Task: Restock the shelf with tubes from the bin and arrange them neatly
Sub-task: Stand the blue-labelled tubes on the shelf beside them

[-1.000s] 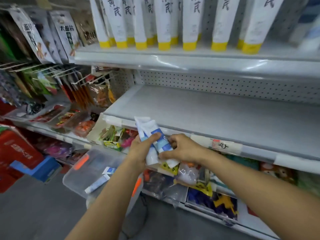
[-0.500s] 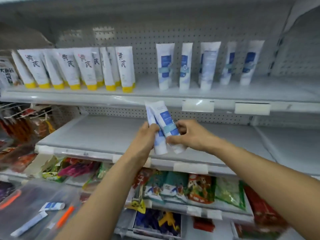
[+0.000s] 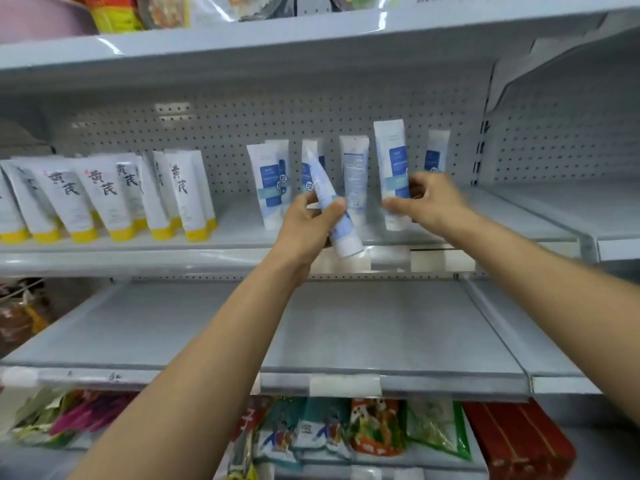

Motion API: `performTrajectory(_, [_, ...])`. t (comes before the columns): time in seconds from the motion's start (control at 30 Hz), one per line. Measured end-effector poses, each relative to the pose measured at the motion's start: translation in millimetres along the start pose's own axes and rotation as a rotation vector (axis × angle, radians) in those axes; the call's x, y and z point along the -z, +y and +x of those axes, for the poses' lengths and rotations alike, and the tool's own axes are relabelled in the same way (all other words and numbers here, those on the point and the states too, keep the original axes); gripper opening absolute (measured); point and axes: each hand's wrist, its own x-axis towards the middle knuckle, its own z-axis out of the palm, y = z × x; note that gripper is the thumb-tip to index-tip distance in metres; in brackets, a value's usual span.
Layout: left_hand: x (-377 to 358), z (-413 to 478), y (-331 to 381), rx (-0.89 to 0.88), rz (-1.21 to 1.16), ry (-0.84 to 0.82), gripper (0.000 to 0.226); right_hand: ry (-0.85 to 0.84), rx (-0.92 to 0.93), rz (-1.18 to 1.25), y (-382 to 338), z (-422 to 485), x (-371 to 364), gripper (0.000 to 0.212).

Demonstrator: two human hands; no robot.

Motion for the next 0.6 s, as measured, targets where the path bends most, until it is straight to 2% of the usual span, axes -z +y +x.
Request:
performTrajectory(0.1, [-8, 15, -1, 0.01, 0.0, 0.028, 0.037, 0.036, -0.056, -0.046, 17, 27, 0, 0.034])
performTrajectory(0.17, [-11, 24, -4, 0.009, -0.004, 0.027, 0.042, 0.029, -0.106, -0.08, 28, 39, -3, 0.034])
performTrajectory(0.37, [-13, 39, -8, 0.032, 0.004, 0.013, 0.037, 0.025, -0.183, -0.057, 46, 59, -11, 0.033])
performTrajectory(0.5, [-16, 42, -9, 0.031, 0.02, 0.012, 0.043, 0.034, -0.189, -0.032, 50, 66, -12, 0.029])
performTrajectory(0.6, [-18, 43, -9, 0.035, 0.022, 0.005, 0.045, 0.02, -0.215, -0.043, 51, 65, -12, 0.035])
